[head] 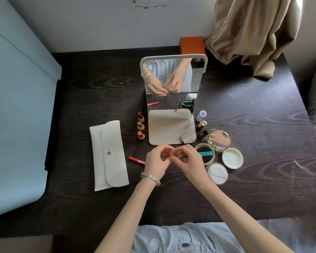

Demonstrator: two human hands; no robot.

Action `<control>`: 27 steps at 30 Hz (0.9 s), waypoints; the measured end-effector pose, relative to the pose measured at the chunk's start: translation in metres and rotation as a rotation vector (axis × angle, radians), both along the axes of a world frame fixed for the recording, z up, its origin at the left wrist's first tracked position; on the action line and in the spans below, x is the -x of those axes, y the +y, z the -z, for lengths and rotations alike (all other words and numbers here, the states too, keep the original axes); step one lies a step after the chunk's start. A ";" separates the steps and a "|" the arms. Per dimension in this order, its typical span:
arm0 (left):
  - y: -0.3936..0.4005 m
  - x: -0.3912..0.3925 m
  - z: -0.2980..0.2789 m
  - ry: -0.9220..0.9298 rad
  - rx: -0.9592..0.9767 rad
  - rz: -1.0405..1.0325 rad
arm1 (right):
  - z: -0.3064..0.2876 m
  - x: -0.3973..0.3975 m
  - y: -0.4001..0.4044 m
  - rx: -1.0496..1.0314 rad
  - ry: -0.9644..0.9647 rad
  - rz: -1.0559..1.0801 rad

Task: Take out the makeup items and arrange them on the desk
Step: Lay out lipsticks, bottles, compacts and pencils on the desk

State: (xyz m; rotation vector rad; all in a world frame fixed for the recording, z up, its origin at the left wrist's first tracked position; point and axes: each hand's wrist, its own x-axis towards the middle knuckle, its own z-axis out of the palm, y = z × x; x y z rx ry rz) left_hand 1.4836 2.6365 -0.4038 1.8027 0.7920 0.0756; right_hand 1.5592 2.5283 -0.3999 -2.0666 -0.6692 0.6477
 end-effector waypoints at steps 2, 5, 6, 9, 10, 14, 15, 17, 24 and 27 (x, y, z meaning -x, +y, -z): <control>-0.002 0.001 0.002 0.000 0.009 -0.010 | 0.003 -0.003 -0.001 0.049 -0.003 -0.018; -0.006 0.001 0.004 -0.006 0.043 0.028 | 0.006 -0.006 -0.008 0.103 -0.108 -0.053; -0.007 0.001 0.004 -0.007 0.046 0.043 | 0.006 -0.007 -0.012 0.121 -0.145 -0.060; -0.011 -0.002 0.005 0.003 -0.004 0.081 | 0.006 -0.010 -0.021 0.144 -0.194 -0.064; -0.012 -0.005 0.006 -0.001 -0.014 0.090 | 0.006 -0.011 -0.022 0.133 -0.187 -0.053; -0.014 -0.018 0.006 0.035 0.005 0.157 | -0.004 -0.023 -0.032 0.020 -0.164 0.115; -0.013 -0.019 0.006 0.056 0.003 0.180 | -0.008 -0.030 -0.037 -0.018 -0.174 0.186; -0.011 -0.021 0.009 0.091 -0.016 0.203 | -0.019 -0.051 -0.046 -0.086 -0.191 0.348; -0.019 -0.050 -0.003 0.056 -0.024 0.158 | -0.018 -0.124 -0.035 0.048 -0.255 0.344; -0.023 -0.072 -0.013 0.014 -0.022 0.148 | -0.008 -0.149 -0.021 0.141 -0.200 0.251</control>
